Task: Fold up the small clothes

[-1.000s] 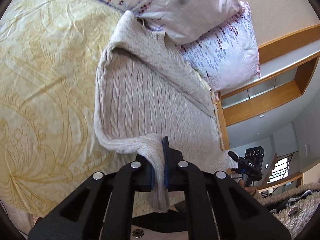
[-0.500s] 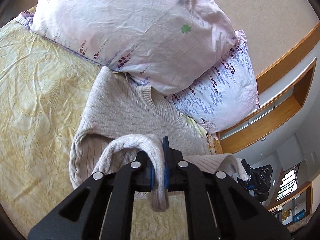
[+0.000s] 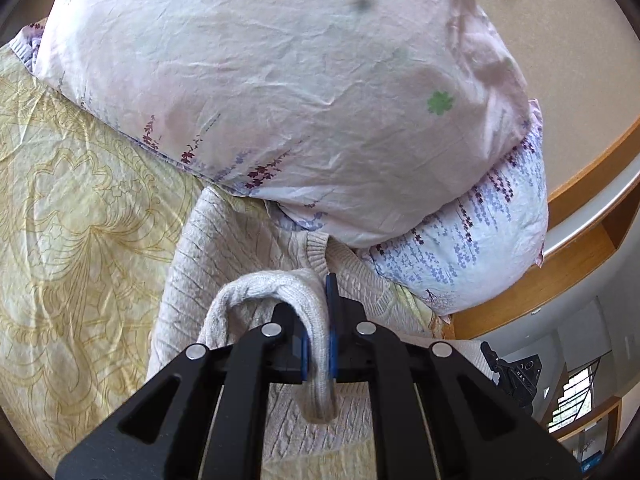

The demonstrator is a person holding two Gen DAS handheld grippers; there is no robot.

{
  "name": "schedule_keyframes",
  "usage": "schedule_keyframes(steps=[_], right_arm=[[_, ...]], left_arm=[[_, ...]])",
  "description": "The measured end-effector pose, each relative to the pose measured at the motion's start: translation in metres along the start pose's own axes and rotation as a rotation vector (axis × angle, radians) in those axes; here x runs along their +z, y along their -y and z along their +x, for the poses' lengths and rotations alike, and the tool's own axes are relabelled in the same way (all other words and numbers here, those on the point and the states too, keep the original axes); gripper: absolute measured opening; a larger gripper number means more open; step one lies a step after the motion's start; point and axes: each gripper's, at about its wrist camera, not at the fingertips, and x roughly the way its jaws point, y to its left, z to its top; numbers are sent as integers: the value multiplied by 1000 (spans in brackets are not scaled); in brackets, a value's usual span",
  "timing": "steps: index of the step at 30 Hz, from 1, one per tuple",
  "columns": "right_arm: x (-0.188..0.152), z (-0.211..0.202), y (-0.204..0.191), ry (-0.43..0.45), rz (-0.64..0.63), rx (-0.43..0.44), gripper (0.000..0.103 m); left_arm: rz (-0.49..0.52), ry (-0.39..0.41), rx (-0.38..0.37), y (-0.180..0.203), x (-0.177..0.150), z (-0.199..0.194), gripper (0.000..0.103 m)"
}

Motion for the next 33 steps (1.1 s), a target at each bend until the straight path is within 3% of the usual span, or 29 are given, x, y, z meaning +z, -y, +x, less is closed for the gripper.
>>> schedule_keyframes(steps=[7,10,12,16,18,20,24,28,33], right_arm=[[11,56,45,-142,104,-207,9],[11,56,55,-159,151,-202,9],[10,55,56,-173,159,-197,13],[8,47,53,-196,152,-187,18],[8,45,52,-191,149,-167,18],[14,42,53,-160,159,-144,13],[32,49,57,-92,210,-119,11],[38,62,64,-102,229,-160,11],[43,73,82,-105,373,-157,12]], left_arm=[[-69,-77,98,-33,1,45,7],[-61,-86,91,-34,-1,47,8],[-44,-94,91,-31,-2,47,18],[-32,-114,85,-26,-5,50,23],[-43,-123,65,-25,-4,50,21],[-64,-114,42,-25,1,51,9],[-118,-85,19,-30,15,53,8],[-139,-76,20,-35,22,60,8],[-236,-75,29,-50,28,71,8]])
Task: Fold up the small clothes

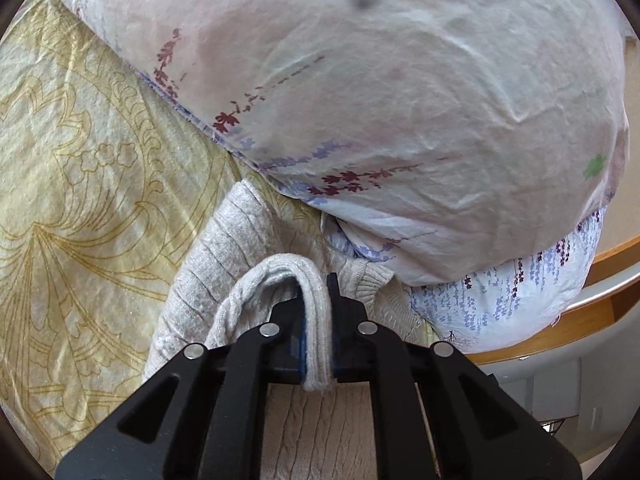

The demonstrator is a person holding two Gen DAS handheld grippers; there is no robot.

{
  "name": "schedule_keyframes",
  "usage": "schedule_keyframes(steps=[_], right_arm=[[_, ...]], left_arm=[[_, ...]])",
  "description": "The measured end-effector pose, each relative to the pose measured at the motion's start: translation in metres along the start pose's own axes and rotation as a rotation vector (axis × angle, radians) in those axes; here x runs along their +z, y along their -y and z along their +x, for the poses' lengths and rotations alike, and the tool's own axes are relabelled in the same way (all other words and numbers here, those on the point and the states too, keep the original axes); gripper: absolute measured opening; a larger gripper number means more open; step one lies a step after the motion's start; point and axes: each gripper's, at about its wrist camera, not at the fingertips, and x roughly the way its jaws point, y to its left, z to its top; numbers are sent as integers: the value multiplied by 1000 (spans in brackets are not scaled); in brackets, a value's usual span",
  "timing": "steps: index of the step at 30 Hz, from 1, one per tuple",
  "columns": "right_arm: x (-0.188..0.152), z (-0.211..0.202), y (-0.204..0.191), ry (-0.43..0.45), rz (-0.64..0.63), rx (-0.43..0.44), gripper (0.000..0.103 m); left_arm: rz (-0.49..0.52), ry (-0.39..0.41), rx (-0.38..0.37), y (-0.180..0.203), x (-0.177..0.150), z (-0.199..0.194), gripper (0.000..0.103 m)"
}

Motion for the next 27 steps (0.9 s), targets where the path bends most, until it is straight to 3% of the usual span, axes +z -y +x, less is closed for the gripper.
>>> schedule_keyframes(steps=[4,6,9,11,14,17,18,27], right_arm=[[7,1,-3,-1,12,0,22],[9,0,-6,7,9,15,35],[10,-1,-14,24,-15,-2,42],[10,-2,-20,40,-41,-59,42],[1,-33,-37,176,-168,-231,45],[-6,-64,-48,249,-280,-326,48],[-9,-70,-47,240,-292,-331,48],[-56,-97,-10,111,-297,-358,47]], left_arm=[[-5,-2,13,1,4,6,13],[-5,-3,7,4,6,9,23],[12,0,7,9,8,11,33],[33,-7,18,13,9,13,36],[62,-6,31,20,10,8,41],[151,45,86,31,6,-13,61],[187,65,125,33,4,-22,67],[360,20,240,18,-43,-68,67]])
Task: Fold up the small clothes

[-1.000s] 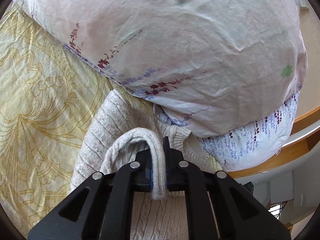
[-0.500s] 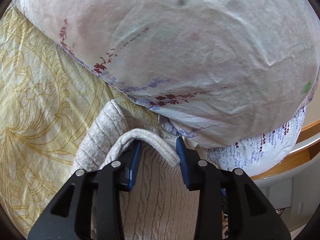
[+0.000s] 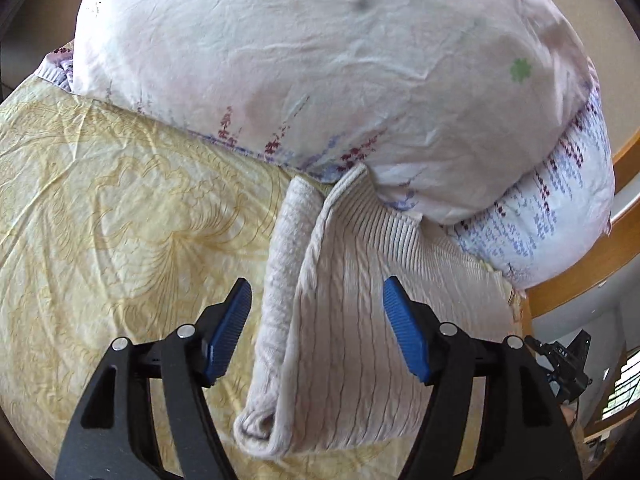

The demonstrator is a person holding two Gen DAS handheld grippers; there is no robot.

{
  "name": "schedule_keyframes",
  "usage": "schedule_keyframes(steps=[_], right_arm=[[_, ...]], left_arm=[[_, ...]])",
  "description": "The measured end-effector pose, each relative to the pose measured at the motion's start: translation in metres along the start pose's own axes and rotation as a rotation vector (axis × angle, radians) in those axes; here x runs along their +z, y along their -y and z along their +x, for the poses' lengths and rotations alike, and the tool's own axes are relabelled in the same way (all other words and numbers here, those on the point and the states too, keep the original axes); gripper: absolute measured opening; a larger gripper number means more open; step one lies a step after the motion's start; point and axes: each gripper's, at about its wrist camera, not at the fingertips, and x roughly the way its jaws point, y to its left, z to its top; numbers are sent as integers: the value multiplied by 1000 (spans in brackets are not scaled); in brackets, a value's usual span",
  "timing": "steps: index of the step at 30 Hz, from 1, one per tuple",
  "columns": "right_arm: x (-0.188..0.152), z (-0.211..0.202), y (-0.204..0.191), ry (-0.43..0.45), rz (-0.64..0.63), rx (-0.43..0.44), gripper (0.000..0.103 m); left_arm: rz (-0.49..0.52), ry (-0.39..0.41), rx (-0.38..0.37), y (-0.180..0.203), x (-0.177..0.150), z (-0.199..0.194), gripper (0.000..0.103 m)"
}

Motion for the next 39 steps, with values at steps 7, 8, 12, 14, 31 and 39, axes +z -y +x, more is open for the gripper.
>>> schedule_keyframes(steps=[7,8,12,14,31,39], right_arm=[[-29,8,-9,-37,-96,-40,34],[-30,8,-11,-34,-110,-44,26],[-35,-9,-7,0,-135,-27,9],[-37,-11,-7,3,-134,-20,9],[-52,-15,-6,10,-132,-168,10],[-48,-21,-61,120,-362,-124,36]], left_arm=[[32,-56,-2,0,-42,6,56],[35,-59,8,1,-45,8,51],[50,-66,20,-1,-45,11,28],[53,-70,21,-2,-44,11,24],[94,-111,50,-12,-26,24,15],[141,29,11,15,-27,-6,63]])
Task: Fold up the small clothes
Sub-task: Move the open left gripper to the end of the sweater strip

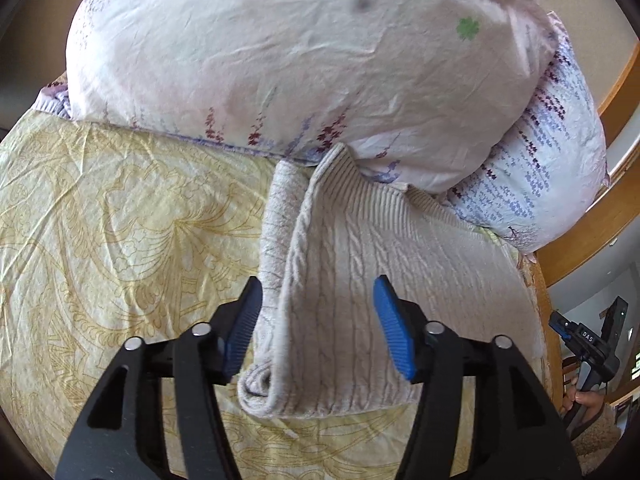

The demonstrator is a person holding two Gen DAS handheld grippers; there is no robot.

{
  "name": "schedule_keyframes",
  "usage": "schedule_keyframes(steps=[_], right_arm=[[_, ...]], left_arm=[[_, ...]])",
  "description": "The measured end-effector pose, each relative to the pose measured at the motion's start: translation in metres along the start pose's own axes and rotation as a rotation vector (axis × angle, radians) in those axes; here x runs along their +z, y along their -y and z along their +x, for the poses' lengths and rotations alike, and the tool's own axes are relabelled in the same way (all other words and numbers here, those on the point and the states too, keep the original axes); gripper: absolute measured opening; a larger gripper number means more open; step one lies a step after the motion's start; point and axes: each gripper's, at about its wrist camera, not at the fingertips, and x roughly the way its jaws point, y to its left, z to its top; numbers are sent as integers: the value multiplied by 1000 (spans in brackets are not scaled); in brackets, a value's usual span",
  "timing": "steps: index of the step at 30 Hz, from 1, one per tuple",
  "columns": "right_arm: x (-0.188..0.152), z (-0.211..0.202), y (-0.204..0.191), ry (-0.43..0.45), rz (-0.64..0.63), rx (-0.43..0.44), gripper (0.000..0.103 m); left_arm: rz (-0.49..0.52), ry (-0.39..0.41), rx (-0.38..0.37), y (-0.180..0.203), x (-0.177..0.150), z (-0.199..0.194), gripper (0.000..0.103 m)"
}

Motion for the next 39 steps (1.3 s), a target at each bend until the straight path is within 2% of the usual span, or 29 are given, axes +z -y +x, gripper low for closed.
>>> schedule_keyframes(steps=[5,10,11,14,16,18,19,22,23,24,25,27,28,32,35,39], right_arm=[[-1,30,-28,-49,-82,19,36],[-11,55,-29,-147,-102,-54,36],[-14,56,-28,-142,-98,-53,37],[-14,59,-28,-149,-105,-61,40],[-13,63,-31,-151,-135,-77,42],[-11,66,-34,-158,-161,-89,46],[-9,67,-34,-169,-161,-91,46],[2,65,-29,-178,-82,-71,50],[4,62,-28,-157,-57,-74,58],[6,56,-30,-127,-45,-80,72],[7,52,-32,-104,-47,-77,76],[9,48,-43,-86,-79,-57,80],[9,47,-49,-89,-98,-53,80],[5,61,-80,-125,-180,-55,96],[3,73,-104,-162,-245,-107,101],[-4,88,-133,-185,-343,-188,102]], left_arm=[[64,-37,-11,26,2,20,67],[31,-108,22,22,-5,45,67],[28,-114,21,20,-6,47,66],[42,-112,25,21,-8,51,67],[57,-112,16,22,-7,54,72],[70,-114,-4,26,-7,56,82],[72,-119,-2,27,-6,56,82],[-10,-94,-45,18,1,45,82],[-51,-72,-69,11,3,39,82],[-79,-58,-82,4,6,35,82],[-96,-48,-60,-2,8,32,82],[-103,-49,3,-11,13,29,82],[-118,-48,0,-17,15,28,82],[-154,-77,-12,-34,21,35,82],[-161,-99,-41,-40,24,42,82],[-138,-111,-85,-36,26,51,81]])
